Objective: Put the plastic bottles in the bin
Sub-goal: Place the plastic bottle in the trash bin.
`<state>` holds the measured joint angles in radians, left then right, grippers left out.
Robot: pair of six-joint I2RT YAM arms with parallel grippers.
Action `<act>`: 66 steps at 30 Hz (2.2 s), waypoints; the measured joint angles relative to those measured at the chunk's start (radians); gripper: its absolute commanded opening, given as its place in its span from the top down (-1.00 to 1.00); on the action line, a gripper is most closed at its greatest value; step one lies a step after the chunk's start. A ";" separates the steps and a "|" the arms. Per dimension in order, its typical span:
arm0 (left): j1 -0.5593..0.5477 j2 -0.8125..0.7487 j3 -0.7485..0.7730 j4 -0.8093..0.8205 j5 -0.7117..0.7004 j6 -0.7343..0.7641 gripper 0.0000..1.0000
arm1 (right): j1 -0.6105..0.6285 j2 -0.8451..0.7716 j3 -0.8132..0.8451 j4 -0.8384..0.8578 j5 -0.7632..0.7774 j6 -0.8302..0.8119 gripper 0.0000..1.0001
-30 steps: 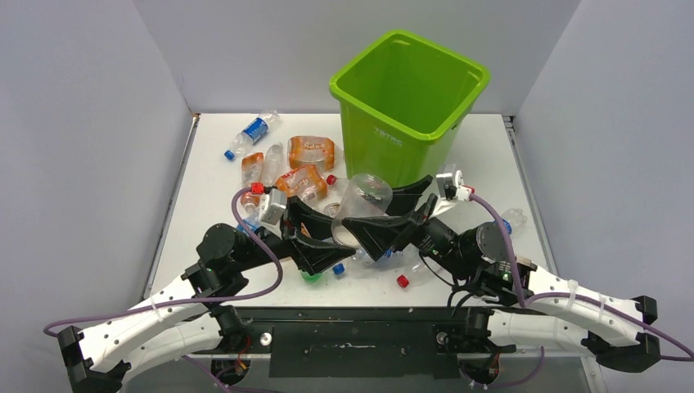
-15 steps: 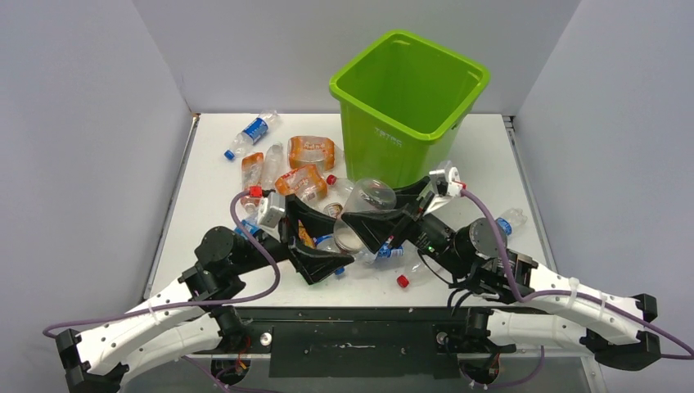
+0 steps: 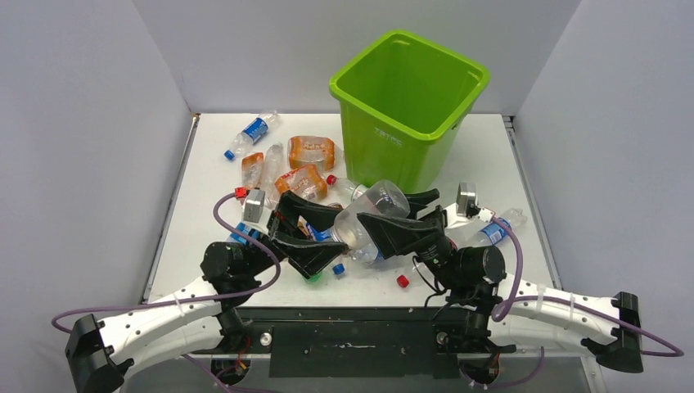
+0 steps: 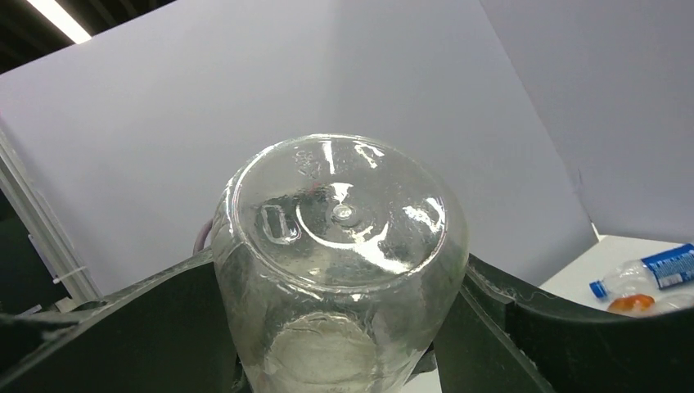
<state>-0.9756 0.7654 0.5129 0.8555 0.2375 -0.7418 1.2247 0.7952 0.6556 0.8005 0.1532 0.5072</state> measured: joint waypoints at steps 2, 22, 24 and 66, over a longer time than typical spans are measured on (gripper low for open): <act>0.000 0.030 0.000 0.074 0.002 -0.029 -0.92 | -0.001 0.032 -0.006 0.066 -0.002 0.013 0.07; 0.002 0.151 0.048 0.219 0.066 -0.129 0.04 | 0.001 0.124 -0.069 0.300 0.009 0.066 -0.24; 0.001 0.149 0.048 0.214 0.067 -0.134 0.24 | 0.000 0.112 -0.068 0.277 0.010 0.064 -0.77; 0.002 0.212 0.893 -1.847 0.353 1.068 1.00 | 0.005 0.314 0.840 -1.588 -0.300 -0.470 -0.80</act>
<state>-0.9737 0.9771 1.4055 -0.9916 0.5907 0.3260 1.2301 1.1095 1.4956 -0.7872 -0.1471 0.0376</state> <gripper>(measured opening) 0.677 0.898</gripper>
